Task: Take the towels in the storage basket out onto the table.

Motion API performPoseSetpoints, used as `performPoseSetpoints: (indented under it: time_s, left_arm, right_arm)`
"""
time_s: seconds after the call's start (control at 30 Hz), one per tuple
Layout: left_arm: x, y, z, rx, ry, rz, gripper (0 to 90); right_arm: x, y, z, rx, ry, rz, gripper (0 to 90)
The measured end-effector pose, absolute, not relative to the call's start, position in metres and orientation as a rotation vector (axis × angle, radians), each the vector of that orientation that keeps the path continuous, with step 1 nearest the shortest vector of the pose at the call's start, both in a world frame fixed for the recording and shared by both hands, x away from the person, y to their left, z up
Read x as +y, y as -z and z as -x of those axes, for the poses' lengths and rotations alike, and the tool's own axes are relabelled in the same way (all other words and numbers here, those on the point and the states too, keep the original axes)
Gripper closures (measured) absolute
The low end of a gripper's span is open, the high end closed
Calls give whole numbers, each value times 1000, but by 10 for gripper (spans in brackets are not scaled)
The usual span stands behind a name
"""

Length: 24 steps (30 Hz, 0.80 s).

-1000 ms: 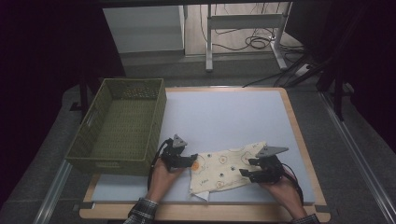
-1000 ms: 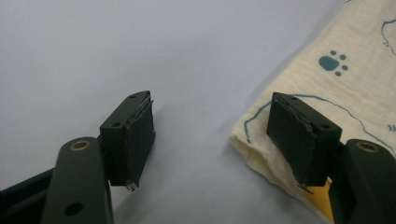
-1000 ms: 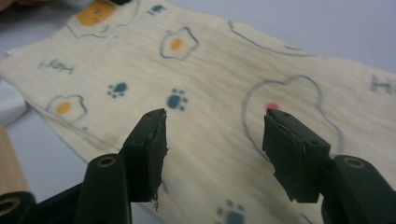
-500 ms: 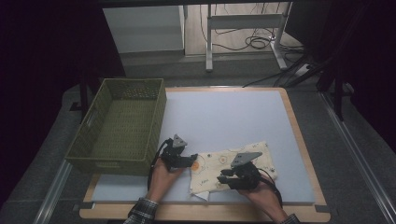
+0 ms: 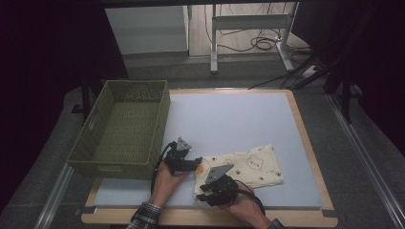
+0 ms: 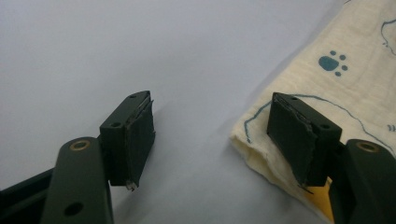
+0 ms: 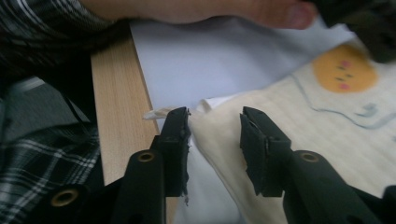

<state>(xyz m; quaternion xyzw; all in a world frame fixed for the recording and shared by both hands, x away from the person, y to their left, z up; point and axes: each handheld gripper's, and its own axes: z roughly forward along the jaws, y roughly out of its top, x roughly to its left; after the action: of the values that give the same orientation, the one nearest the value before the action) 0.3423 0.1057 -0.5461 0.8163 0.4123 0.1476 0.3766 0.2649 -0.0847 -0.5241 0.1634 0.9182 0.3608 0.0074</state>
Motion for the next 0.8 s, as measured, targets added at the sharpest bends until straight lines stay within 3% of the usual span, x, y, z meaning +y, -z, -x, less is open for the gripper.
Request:
performPoseSetpoints:
  time_s: [0.1, 0.2, 0.33, 0.43, 0.63, 0.8]
  left_arm:
    - [106, 546, -342, 1054, -376, -2090, 317]
    - [106, 546, -342, 1054, -377, -2091, 317]
    - [105, 546, -342, 1053, -390, -2092, 335]
    - [106, 545, -341, 1022, -381, -2091, 442]
    - [104, 545, -339, 934, -307, -2101, 853]
    - [103, 540, -336, 926, -352, -2063, 872]
  right_arm:
    - [-80, 528, -262, 2832, -1071, -445, 565]
    - [-78, 529, -258, 2788, -1022, -392, 606]
    - [-79, 527, -261, 2787, -1006, -440, 788]
    - [-82, 527, -269, 2819, -1039, -513, 843]
    - [-93, 526, -283, 2912, -1200, -671, 848]
    - [-101, 519, -285, 2894, -1275, -687, 846]
